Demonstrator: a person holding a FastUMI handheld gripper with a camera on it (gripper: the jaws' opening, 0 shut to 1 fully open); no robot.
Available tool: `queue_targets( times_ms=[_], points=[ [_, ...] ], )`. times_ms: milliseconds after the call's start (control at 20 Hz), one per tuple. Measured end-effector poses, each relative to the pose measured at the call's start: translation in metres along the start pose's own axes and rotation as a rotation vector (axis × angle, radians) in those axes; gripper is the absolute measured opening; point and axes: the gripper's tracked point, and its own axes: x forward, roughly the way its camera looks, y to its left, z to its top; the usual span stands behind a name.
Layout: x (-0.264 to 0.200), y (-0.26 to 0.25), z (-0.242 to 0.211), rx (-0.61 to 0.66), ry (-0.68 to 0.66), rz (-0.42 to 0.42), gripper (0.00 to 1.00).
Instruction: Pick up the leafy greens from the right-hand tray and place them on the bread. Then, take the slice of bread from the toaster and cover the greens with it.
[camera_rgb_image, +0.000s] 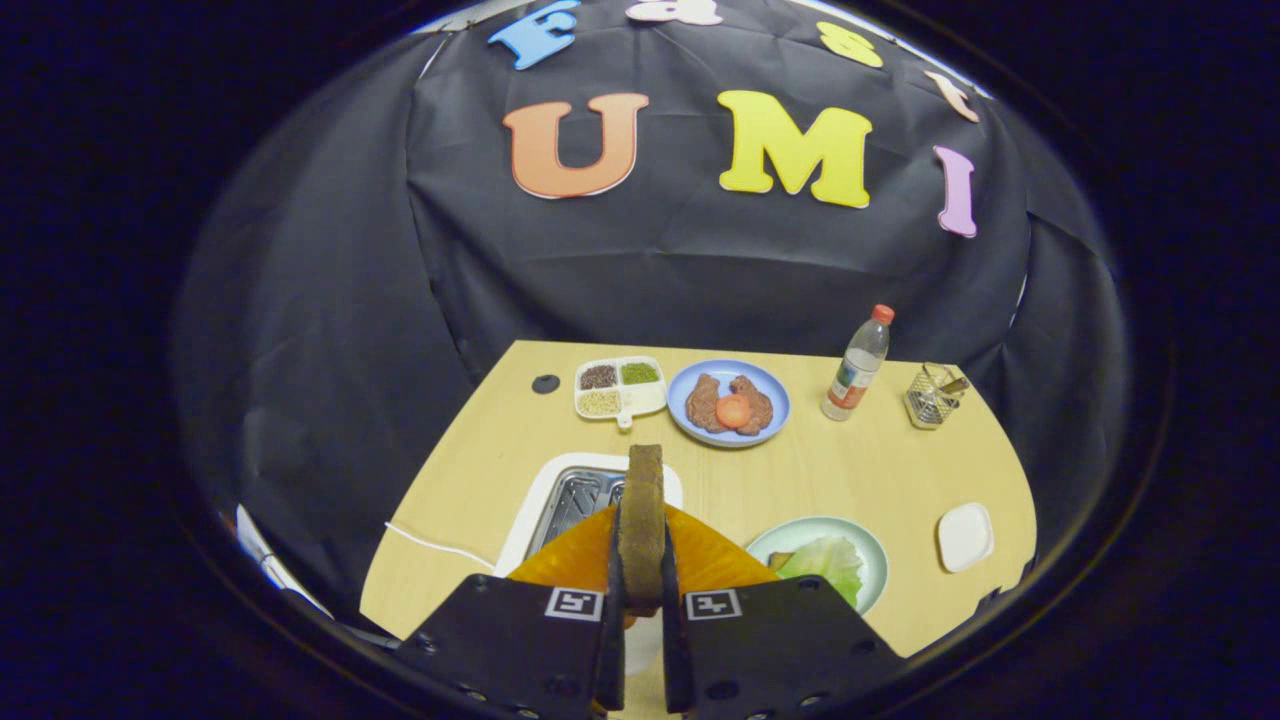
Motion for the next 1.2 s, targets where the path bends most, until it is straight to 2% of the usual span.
queue_targets(
  times_ms=[100, 350, 700, 900, 1200],
  points=[
    [-0.009, -0.013, 0.005, 0.062, 0.016, 0.017, 0.15],
    [-0.012, -0.067, 0.006, 0.165, 0.042, -0.009, 0.15],
    [0.02, -0.138, -0.041, 0.244, 0.117, -0.107, 0.15],
    [0.045, -0.15, -0.066, 0.345, 0.168, -0.112, 0.15],
    [0.07, -0.161, -0.09, 0.386, 0.193, -0.097, 0.15]
  ],
)
